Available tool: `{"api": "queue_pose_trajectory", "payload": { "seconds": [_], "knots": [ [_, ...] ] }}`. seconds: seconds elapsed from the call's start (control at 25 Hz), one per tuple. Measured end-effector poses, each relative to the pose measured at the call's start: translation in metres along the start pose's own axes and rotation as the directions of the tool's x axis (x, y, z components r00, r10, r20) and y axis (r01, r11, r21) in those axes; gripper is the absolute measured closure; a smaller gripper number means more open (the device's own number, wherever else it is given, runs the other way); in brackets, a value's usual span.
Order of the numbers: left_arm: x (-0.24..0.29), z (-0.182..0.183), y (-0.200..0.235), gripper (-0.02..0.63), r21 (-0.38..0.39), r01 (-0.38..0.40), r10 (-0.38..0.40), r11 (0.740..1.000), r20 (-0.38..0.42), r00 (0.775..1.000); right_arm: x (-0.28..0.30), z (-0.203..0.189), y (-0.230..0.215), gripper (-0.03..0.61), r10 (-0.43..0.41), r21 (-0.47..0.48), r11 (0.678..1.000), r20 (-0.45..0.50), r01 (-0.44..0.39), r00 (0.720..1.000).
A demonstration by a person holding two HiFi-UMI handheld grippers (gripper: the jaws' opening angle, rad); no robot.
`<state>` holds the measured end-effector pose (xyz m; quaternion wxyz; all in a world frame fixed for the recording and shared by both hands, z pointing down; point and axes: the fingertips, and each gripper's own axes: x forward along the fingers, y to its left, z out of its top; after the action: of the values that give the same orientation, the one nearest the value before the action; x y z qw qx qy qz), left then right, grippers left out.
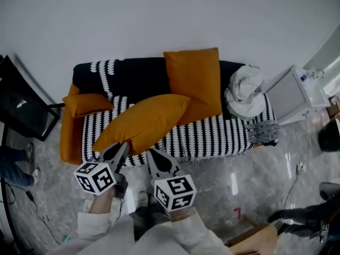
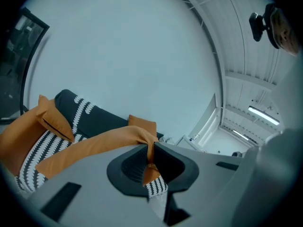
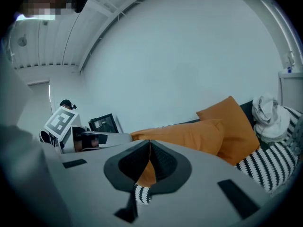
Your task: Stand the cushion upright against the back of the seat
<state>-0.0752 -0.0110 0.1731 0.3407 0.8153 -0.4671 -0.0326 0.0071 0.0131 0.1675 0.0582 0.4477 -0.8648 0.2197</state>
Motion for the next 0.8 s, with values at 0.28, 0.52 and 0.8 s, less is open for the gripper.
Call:
{"api": "queue_pose_trajectory", "payload": {
  "seconds": [0.28, 0.52, 0.8],
  "knots": [
    [-0.022, 0.022, -0.022, 0.574, 0.026, 0.001, -0.002, 1.000, 0.040, 0.999, -0.014, 0.032, 0.013, 0.565, 0.011, -0.019, 1.000, 0.066, -0.010, 0.998],
    [-0.032, 0.016, -0.031, 0.574, 0.041, -0.001, -0.001, 0.999, 0.040, 0.999, -0.021, 0.042, 0.029, 0.565, 0.043, -0.055, 0.998, 0.095, -0.037, 0.995],
    [-0.035, 0.024, -0.034, 0.574, 0.062, 0.003, -0.006, 0.998, 0.047, 0.999, -0.028, 0.044, 0.033, 0.565, 0.058, -0.059, 0.997, 0.103, -0.052, 0.993]
  ]
}}
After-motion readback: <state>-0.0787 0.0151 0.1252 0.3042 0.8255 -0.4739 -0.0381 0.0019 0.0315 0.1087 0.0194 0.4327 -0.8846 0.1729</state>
